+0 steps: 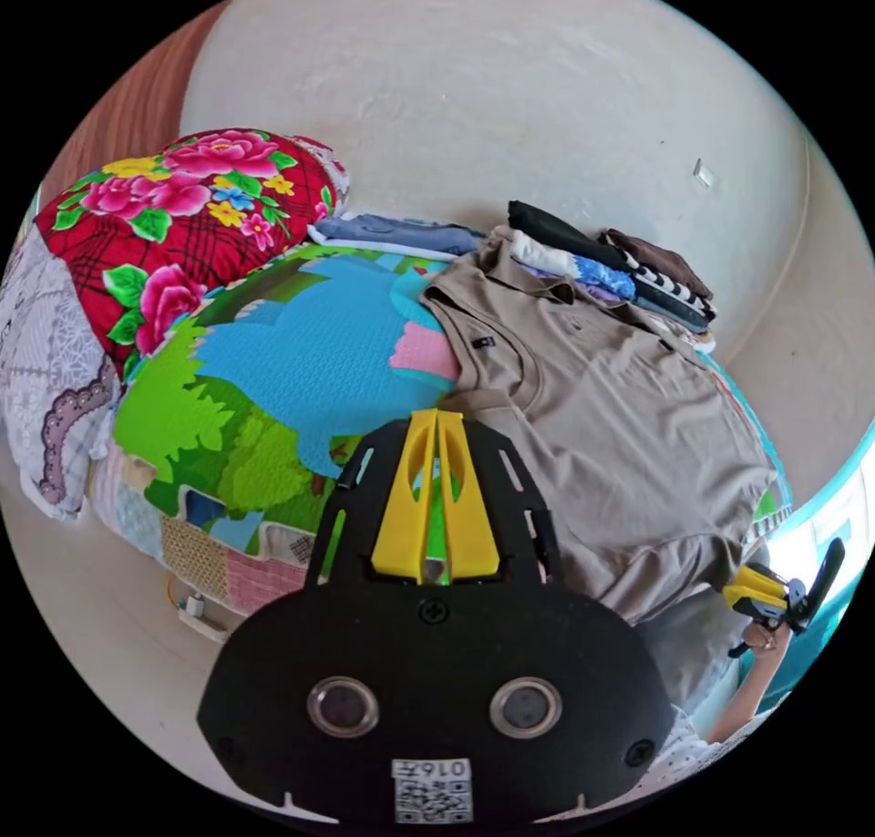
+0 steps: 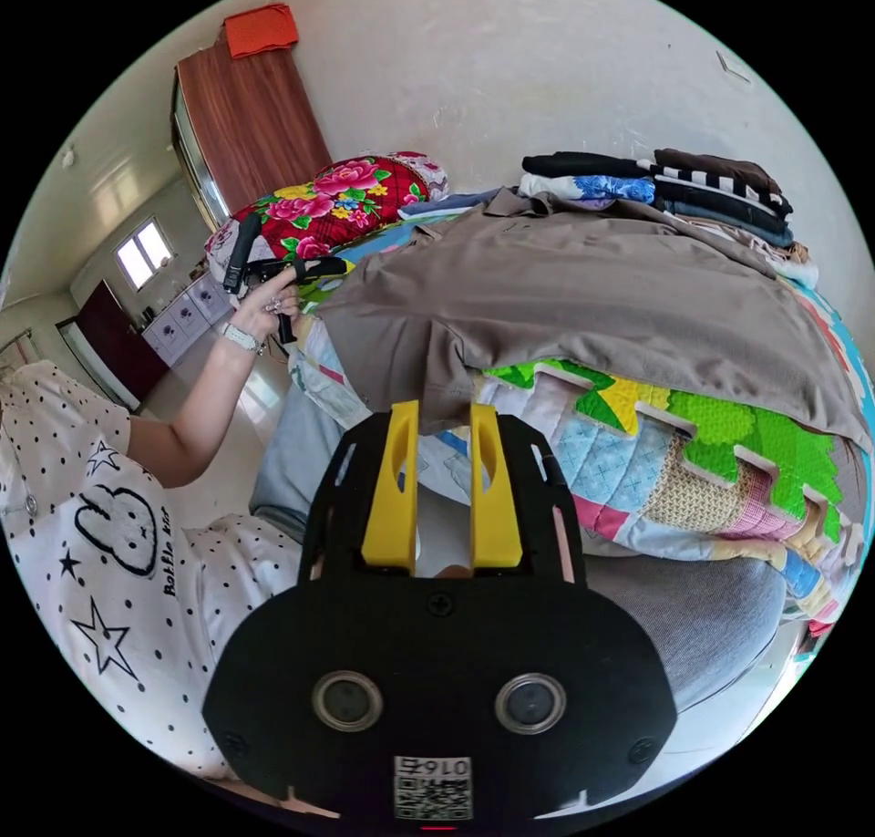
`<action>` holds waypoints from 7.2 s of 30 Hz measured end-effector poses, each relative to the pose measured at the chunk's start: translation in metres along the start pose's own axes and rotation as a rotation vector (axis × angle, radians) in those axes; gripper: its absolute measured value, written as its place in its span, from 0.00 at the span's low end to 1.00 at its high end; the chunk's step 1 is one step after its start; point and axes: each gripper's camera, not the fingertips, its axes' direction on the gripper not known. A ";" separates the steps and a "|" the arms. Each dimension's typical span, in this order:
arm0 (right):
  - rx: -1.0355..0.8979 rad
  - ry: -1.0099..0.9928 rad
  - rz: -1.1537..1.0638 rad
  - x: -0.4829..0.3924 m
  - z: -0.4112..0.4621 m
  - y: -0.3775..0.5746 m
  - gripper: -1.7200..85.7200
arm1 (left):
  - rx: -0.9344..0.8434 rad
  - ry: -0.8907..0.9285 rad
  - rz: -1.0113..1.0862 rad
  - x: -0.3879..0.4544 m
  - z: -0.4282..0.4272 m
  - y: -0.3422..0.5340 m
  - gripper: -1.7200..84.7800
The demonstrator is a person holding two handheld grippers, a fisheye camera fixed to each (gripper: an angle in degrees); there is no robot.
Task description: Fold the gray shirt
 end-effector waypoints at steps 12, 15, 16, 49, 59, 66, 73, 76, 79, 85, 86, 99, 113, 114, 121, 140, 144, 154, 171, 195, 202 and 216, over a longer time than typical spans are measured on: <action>-0.004 0.039 -0.026 0.004 0.020 0.003 0.09 | -0.032 0.723 0.037 -0.036 -0.049 0.097 0.08; 0.008 0.038 -0.047 0.003 0.024 0.000 0.11 | -0.075 0.836 0.030 -0.026 -0.041 0.117 0.09; 0.012 0.025 -0.052 0.003 0.027 -0.002 0.12 | -0.087 0.839 0.044 -0.022 -0.039 0.120 0.10; 0.215 -0.400 0.061 0.084 0.058 0.020 0.02 | -0.301 0.731 0.290 0.025 -0.010 0.130 0.11; 0.231 -0.413 0.065 0.102 0.070 0.020 0.02 | -0.362 0.891 0.172 0.046 0.035 0.133 0.11; 0.230 -0.424 0.075 0.115 0.080 0.024 0.02 | -0.256 0.939 0.168 0.032 0.015 0.135 0.02; 0.175 -0.415 0.020 0.125 0.085 0.019 0.03 | -0.176 1.216 0.221 0.015 -0.031 0.115 0.01; 0.115 -0.413 -0.026 0.129 0.089 0.014 0.03 | -0.117 1.197 0.315 0.018 -0.060 0.104 0.01; 0.051 -0.385 -0.036 0.135 0.096 0.011 0.03 | -0.134 1.154 0.386 0.025 -0.071 0.099 0.01; 0.023 -0.399 -0.027 0.144 0.110 0.011 0.03 | -0.167 1.126 0.411 0.036 -0.072 0.101 0.01; 0.027 -0.407 -0.046 0.144 0.110 0.009 0.03 | -0.146 1.137 0.417 0.036 -0.076 0.096 0.01; 0.225 -0.636 0.509 0.246 0.129 -0.075 0.11 | -0.067 0.469 0.163 0.064 -0.025 -0.067 0.03; 0.137 -0.047 -0.008 0.187 0.098 -0.105 0.13 | -0.108 0.683 0.305 0.042 -0.050 0.018 0.09; 0.112 -0.051 -0.028 0.186 0.103 -0.111 0.14 | -0.114 0.687 0.314 0.042 -0.050 0.023 0.10; -0.113 -0.049 -0.043 0.173 0.147 -0.156 0.13 | -0.128 0.633 0.413 0.062 -0.057 0.046 0.12; -0.068 -0.159 -0.294 0.130 0.088 -0.124 0.12 | 0.006 0.434 0.796 0.115 -0.092 0.096 0.11; -0.082 -0.132 -0.274 0.130 0.092 -0.134 0.13 | 0.047 0.505 0.745 0.103 -0.100 0.093 0.10; -0.019 -0.193 -0.260 0.126 0.062 -0.117 0.03 | 0.055 0.558 0.785 0.077 -0.106 0.087 0.01; 0.019 -0.118 -0.346 0.098 0.016 -0.082 0.01 | 0.062 0.556 0.871 0.048 -0.123 0.062 0.01; 0.138 -0.170 -0.401 0.036 -0.038 -0.090 0.07 | -0.159 0.488 0.057 -0.074 -0.037 -0.126 0.07; 0.133 -0.046 -0.470 -0.041 0.010 -0.133 0.10 | -0.121 0.479 0.097 -0.078 -0.047 -0.135 0.01; 0.033 0.054 -0.479 -0.075 0.028 -0.172 0.10 | -0.198 0.550 0.134 -0.084 -0.027 -0.164 0.10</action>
